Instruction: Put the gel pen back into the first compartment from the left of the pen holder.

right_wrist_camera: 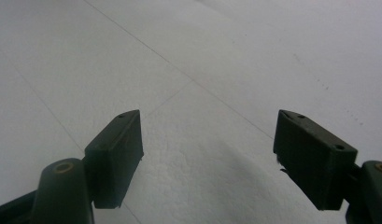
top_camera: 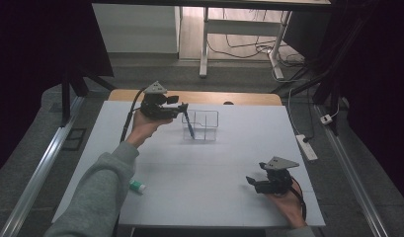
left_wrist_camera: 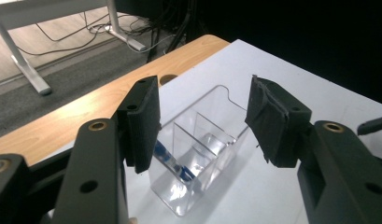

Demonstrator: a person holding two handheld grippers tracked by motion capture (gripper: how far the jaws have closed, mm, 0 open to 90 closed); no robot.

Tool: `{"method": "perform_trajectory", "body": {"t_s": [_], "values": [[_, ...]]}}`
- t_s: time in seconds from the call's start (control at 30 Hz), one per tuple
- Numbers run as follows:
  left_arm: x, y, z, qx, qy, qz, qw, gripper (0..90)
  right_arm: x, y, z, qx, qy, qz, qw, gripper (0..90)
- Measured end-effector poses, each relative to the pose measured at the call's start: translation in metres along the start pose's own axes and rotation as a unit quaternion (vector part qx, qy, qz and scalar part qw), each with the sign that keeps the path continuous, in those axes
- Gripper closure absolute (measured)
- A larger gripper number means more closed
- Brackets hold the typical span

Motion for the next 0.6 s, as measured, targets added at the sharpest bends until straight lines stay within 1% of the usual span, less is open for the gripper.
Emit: {"method": "perform_trajectory", "body": {"t_s": [0.13, 0.27, 0.37, 0.47, 0.6], "values": [[-0.005, 0.003, 0.005, -0.006, -0.005, -0.011, 0.9999, 44.1, 0.001, 0.0, 0.0, -0.003, 0.003, -0.001, 1.0, 23.5], [-0.01, 0.01, 0.01, -0.011, -0.007, -0.014, 0.9998, 44.2, 0.001, 0.0, 0.0, 0.0, -0.001, 0.002, 1.0, 23.5], [-0.016, 0.015, 0.014, -0.009, -0.015, -0.024, 0.9996, 44.4, 0.0, 0.0, 0.001, 0.0, -0.004, 0.004, 1.0, 23.5], [-0.023, 0.022, 0.016, -0.011, -0.013, -0.038, 0.9991, 45.4, 0.0, 0.001, 0.002, 0.002, -0.006, 0.001, 1.0, 23.5], [-0.03, 0.034, 0.019, -0.016, -0.011, -0.047, 0.9987, 46.1, 0.0, 0.001, 0.001, 0.002, -0.006, 0.003, 1.0, 23.5]]}}
Point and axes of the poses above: each handheld gripper's, and its own axes: y roughly backward along the jaws, x roughly out of its top, z roughly to its right, the point moved 3 cm from there along -y, roughly forward along the jaws, and after that the axes turned 13 degrees about -x, right-handed, at the moved point
